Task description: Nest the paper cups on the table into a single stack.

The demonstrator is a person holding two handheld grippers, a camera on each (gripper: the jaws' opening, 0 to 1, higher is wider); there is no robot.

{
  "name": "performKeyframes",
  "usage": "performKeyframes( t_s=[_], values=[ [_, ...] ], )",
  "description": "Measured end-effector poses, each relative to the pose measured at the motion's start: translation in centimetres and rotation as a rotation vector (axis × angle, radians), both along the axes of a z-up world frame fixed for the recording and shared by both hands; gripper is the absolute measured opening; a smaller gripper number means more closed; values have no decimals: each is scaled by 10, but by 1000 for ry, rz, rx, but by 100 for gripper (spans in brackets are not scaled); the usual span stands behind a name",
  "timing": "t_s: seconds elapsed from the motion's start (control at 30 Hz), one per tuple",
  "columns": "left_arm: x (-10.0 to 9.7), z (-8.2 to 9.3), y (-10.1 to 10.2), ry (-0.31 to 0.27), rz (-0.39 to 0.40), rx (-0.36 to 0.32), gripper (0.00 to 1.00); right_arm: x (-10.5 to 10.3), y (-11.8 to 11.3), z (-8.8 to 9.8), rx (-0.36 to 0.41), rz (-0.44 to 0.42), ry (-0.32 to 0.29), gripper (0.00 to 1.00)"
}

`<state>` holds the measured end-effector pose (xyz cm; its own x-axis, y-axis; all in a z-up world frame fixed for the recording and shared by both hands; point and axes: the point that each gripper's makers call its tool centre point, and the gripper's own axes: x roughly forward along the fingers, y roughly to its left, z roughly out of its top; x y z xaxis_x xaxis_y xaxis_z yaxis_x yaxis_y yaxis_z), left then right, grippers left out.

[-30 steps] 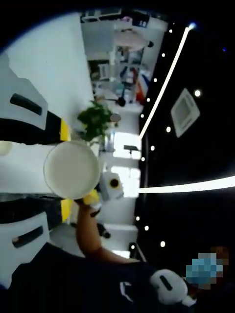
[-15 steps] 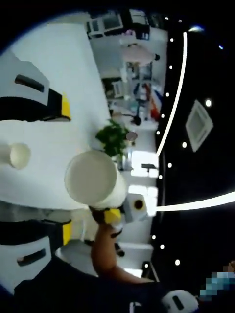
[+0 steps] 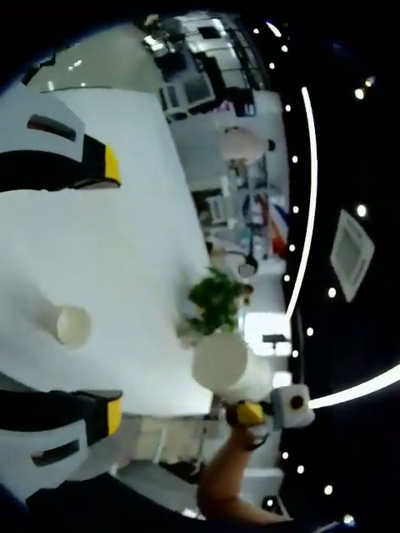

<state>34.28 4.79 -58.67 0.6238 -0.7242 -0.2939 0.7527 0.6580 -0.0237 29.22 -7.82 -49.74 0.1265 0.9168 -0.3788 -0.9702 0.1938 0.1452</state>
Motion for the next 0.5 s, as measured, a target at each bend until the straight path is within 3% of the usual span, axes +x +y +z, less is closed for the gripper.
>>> performKeyframes(
  t_s=[0.2, 0.3, 0.5],
  values=[
    [-2, -21, 21, 13, 52, 65, 99, -4, 1, -26, -315, 35, -36, 0],
    [-6, -32, 27, 33, 67, 62, 99, 2, 0, -28, -390, 43, -37, 0],
    [-12, -52, 39, 51, 84, 107, 99, 13, -5, -27, -616, 75, -69, 0]
  ],
)
